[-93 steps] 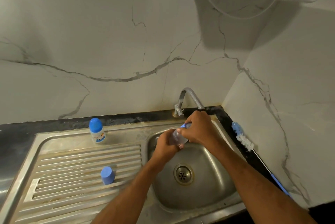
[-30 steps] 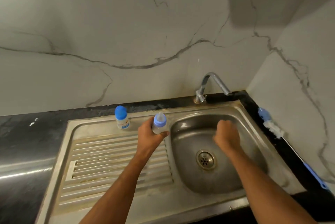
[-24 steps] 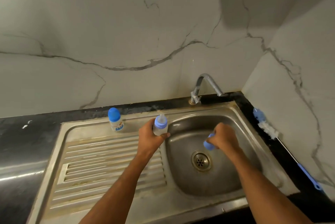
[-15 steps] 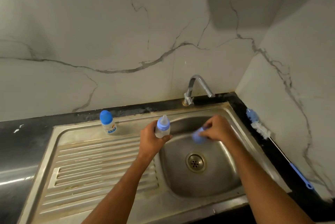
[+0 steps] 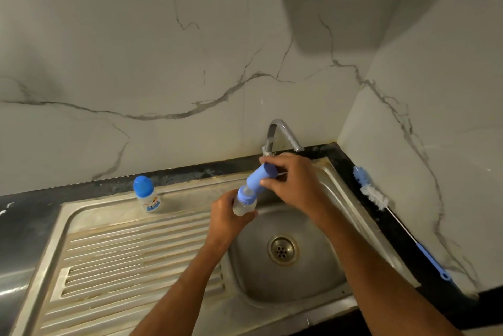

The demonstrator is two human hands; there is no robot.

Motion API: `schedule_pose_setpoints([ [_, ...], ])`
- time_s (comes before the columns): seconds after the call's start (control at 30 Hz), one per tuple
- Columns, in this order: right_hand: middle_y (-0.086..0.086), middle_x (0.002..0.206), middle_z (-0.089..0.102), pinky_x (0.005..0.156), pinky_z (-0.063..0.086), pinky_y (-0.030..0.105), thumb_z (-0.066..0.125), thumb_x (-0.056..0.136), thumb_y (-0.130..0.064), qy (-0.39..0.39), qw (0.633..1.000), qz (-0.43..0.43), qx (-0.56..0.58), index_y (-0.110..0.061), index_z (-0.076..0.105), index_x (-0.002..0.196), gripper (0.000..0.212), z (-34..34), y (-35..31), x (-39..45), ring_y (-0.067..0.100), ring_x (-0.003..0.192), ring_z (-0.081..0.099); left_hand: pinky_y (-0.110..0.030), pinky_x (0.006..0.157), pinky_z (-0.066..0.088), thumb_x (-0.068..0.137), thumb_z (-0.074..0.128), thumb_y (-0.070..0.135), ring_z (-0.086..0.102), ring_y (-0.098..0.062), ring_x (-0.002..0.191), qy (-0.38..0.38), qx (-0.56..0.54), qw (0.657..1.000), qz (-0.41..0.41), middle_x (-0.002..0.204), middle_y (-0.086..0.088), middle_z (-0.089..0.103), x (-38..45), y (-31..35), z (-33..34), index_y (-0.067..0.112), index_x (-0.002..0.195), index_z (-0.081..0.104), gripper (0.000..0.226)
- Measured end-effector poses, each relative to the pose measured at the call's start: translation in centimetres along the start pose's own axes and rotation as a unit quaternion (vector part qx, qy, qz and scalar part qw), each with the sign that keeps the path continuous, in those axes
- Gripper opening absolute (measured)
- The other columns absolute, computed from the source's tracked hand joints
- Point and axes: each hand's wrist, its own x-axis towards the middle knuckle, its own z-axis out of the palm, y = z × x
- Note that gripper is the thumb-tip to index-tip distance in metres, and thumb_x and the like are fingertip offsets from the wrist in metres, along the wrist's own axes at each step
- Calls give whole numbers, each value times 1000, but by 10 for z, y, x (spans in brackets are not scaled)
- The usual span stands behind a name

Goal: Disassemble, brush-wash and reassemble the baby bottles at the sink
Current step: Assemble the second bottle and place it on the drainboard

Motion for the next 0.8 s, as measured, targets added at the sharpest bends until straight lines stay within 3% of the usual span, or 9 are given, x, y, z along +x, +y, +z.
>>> schedule_pose_setpoints([
  [0.13,5,119,67,89,41,12,82,78,-16,-76,996,3,-45,-14,66,128,53,10,-4,-8,13,107,61,-27,81,57,70,91,32,66,-7,90,-14,25,999,21,109,6,73,1,1,7,21,122,67,58],
  [0.23,6,122,66,91,35,9,80,80,-15,-85,994,1,-62,-12,64,130,52,13,-3,-10,16,110,61,-26,82,56,72,90,31,64,-6,89,-16,29,999,31,109,4,73,-1,3,9,22,119,67,53],
  [0.43,9,112,72,95,53,31,79,77,-18,-77,994,-10,-81,-10,68,122,48,6,-16,-12,20,103,65,-39,76,60,69,80,50,68,-7,87,-9,-10,998,59,99,14,74,-4,3,11,30,112,70,48],
  [0.53,6,89,72,81,54,24,79,77,-25,-73,992,3,-106,-10,71,99,28,5,-25,-13,13,82,63,-39,76,59,68,79,50,67,-5,88,3,-11,997,76,97,23,71,-9,7,12,43,106,66,42],
  [0.63,2,77,67,66,39,7,78,80,-31,-63,989,38,-125,-10,69,86,24,4,-31,-14,9,69,57,-33,82,58,68,86,40,64,2,90,23,-11,997,78,97,36,61,-14,12,12,50,109,60,49],
  [0.8,-7,64,54,58,29,4,75,87,-31,-102,985,42,-132,-6,73,91,25,-3,-39,-11,6,60,50,-37,82,60,68,91,28,65,-2,89,4,5,998,70,101,19,68,-12,7,12,34,110,67,49],
])
